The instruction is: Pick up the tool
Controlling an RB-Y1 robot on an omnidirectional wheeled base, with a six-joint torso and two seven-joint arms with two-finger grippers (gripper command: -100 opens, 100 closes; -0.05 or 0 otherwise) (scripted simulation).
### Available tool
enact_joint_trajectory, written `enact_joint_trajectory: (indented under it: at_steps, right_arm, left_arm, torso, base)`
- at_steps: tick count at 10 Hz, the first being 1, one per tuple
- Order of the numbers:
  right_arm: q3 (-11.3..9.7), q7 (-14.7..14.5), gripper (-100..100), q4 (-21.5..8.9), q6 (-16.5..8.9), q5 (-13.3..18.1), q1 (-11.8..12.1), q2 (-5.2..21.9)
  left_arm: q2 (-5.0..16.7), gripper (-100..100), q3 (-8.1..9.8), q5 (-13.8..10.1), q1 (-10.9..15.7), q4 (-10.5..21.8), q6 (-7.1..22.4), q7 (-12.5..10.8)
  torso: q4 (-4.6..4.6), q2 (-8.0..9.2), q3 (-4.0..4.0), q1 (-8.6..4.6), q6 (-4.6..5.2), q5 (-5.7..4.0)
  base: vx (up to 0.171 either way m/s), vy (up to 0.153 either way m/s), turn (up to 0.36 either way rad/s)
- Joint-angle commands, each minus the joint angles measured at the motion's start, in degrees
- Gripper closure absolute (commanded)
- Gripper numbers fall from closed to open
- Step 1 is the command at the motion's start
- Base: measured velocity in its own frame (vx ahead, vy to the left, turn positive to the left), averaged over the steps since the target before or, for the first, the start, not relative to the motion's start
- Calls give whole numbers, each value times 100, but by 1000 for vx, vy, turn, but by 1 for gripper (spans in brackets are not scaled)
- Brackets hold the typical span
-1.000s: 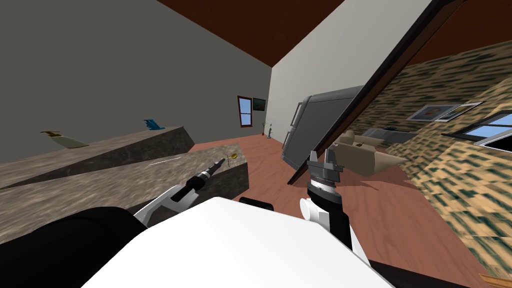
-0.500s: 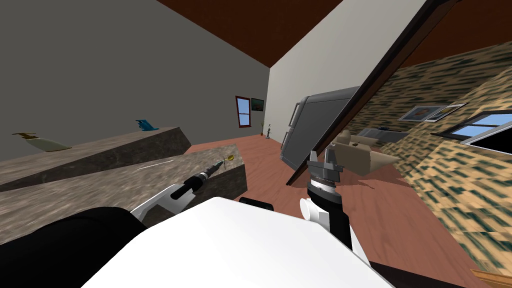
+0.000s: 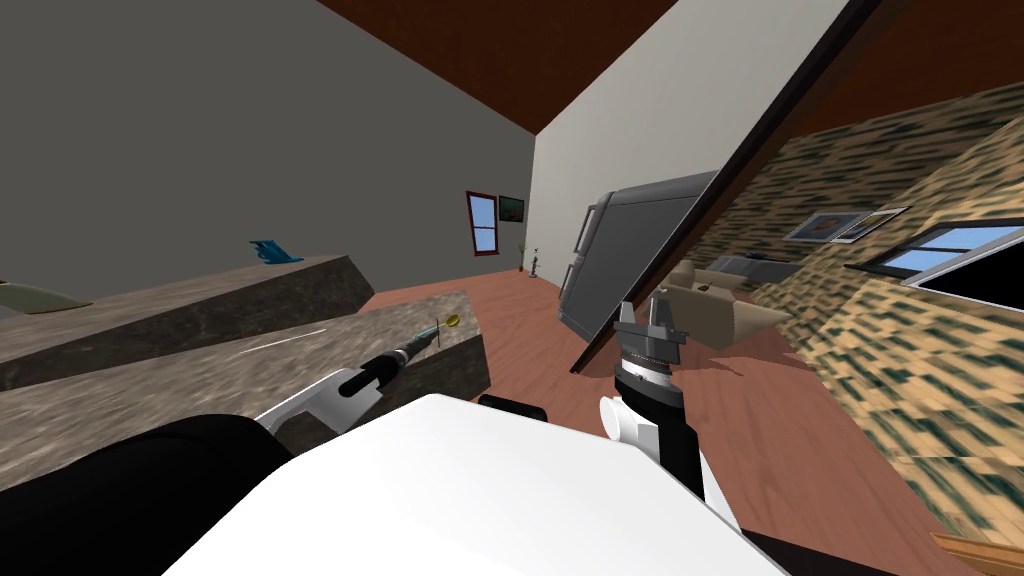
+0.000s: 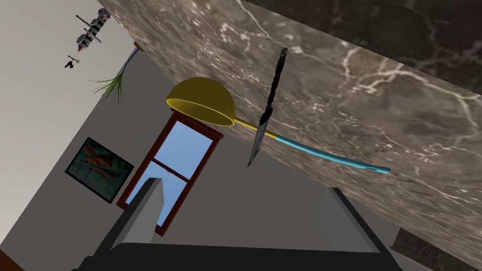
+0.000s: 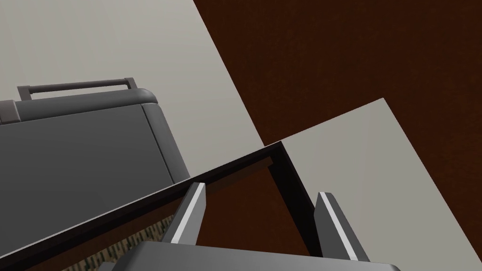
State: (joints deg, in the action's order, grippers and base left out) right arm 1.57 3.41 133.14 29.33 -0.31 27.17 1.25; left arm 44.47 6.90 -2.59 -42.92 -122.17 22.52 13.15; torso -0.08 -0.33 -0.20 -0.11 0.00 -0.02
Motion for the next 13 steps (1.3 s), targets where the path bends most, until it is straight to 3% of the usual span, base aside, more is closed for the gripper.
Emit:
enact_joint_trajectory:
  at_steps: [1, 2, 8, 13]
  right_arm:
    - [0, 0, 0, 0, 0, 0, 0, 0]
    - [0, 0, 0, 0, 0, 0, 0, 0]
    - [0, 0, 0, 0, 0, 0, 0, 0]
    - [0, 0, 0, 0, 0, 0, 0, 0]
  left_arm:
    - [105, -100, -37, -29, -11, 41, 286, -12]
    - [105, -100, -37, -29, -11, 41, 306, -12]
    - [578, -100, -75, -224, -197, 178, 1239, -116]
    - [863, -100, -92, -333, -309, 252, 1800, -159]
  torso:
    - [0, 0, 0, 0, 0, 0]
    - [1, 2, 1, -1, 0, 0]
    - [1, 4, 3, -1, 0, -1]
    - [2, 8, 5, -1, -1, 0]
  base:
    - [76, -31, -52]
    - [56, -29, -19]
    - [83, -32, -49]
    - [69, -27, -34]
